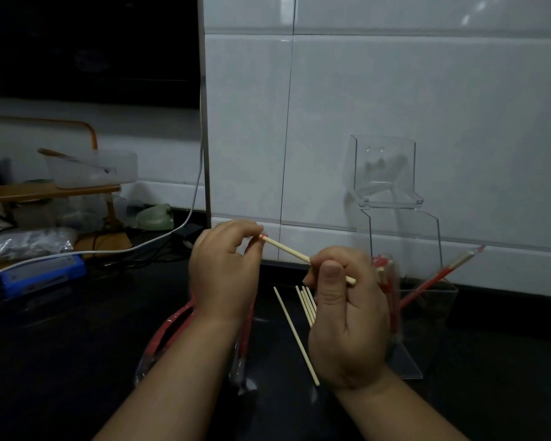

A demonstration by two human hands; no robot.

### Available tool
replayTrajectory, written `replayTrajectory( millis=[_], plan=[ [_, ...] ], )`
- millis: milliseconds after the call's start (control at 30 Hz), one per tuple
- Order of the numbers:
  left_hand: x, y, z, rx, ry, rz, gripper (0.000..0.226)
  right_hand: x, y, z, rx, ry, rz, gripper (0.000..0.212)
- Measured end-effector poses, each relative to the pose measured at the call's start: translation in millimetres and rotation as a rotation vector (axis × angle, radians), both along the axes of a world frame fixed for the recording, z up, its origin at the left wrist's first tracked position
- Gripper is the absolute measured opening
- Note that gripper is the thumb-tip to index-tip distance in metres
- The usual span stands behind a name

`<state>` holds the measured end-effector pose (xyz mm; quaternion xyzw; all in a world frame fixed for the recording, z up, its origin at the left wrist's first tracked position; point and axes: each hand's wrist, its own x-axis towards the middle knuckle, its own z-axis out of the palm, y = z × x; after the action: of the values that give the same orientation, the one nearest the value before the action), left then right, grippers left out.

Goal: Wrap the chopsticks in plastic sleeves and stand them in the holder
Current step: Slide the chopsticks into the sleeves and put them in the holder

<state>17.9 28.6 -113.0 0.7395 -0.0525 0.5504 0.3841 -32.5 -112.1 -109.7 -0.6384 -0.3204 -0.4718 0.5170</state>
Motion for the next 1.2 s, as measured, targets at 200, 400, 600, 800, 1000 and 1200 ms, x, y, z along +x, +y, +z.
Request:
replayTrajectory(
  millis=[200,400,600,800,1000,1200],
  plan=[
    [1,-2,-2,0.103,-0.033,0.043,0.009,-1,1,-4,0.023,0.088,0.052,0.033],
    [0,-1,-1,0.065,-0.028,0.041,0.008,-4,-2,-1,0.1,0.056,0.086,0.023],
    [0,-2,-1,0.152,-0.073,0.067,0.007,1,0,-2,0.049,0.055,0.053,0.017],
    [0,0,0,0.213,-0.125,0.062,0.01,8,3,-5,0.065,0.173,0.036,0.015],
    [-2,-1,0,0.266,-0.139,0.043,0.01,4,4,-3,0.092,0.228,0.091,0.02],
    [-5,-3,3,0.329,-0.192,0.023,0.007,8,2,-3,0.071,0.332,-0.014,0.02]
  ],
)
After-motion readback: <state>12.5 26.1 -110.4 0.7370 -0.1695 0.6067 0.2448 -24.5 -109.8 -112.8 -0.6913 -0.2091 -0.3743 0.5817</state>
